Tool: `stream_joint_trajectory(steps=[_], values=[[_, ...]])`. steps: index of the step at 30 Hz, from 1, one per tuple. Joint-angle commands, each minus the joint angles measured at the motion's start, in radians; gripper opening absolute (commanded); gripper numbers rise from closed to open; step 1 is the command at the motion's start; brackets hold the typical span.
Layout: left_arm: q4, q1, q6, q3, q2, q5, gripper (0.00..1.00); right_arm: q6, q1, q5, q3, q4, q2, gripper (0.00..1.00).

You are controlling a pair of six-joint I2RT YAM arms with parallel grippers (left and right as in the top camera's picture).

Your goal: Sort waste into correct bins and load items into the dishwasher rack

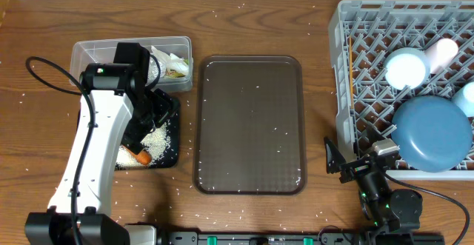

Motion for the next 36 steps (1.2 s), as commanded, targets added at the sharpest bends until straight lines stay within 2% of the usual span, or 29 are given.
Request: stream_joint_trajectory(steps=[1,3,6,10,14,19,26,28,36], values=[[-0.006,0.002,0.009,0.005,-0.046,-0.013,0.98,-0.008,0.008,0.010,-0.002,-0.005,-0.007,0.99],[-0.006,0.002,0.010,0.005,-0.064,-0.019,0.98,-0.008,0.008,0.010,-0.002,-0.005,-0.007,0.99],[-0.016,0.002,0.009,0.003,-0.095,-0.134,0.98,-0.008,0.008,0.010,-0.002,-0.005,-0.007,0.99],[0.039,0.002,0.010,-0.058,-0.162,-0.143,0.98,-0.008,0.008,0.010,-0.002,-0.005,-0.007,0.99],[0.209,0.002,0.010,-0.227,-0.270,-0.143,0.98,-0.008,0.008,0.010,-0.002,-0.005,-0.007,0.99],[0.519,0.002,0.027,-0.529,-0.455,-0.116,0.98,-0.008,0.008,0.010,-0.002,-0.005,-0.007,0.99],[0.953,0.002,0.280,-0.833,-0.702,0.107,0.98,-0.008,0.008,0.010,-0.002,-0.005,-0.007,0.99],[1.009,0.002,0.310,-0.882,-0.766,0.128,0.98,-0.008,0.008,0.010,-0.002,-0.005,-0.007,0.99],[1.045,0.002,0.346,-1.005,-1.010,0.075,0.98,-0.008,0.008,0.010,-0.002,-0.005,-0.007,0.99]])
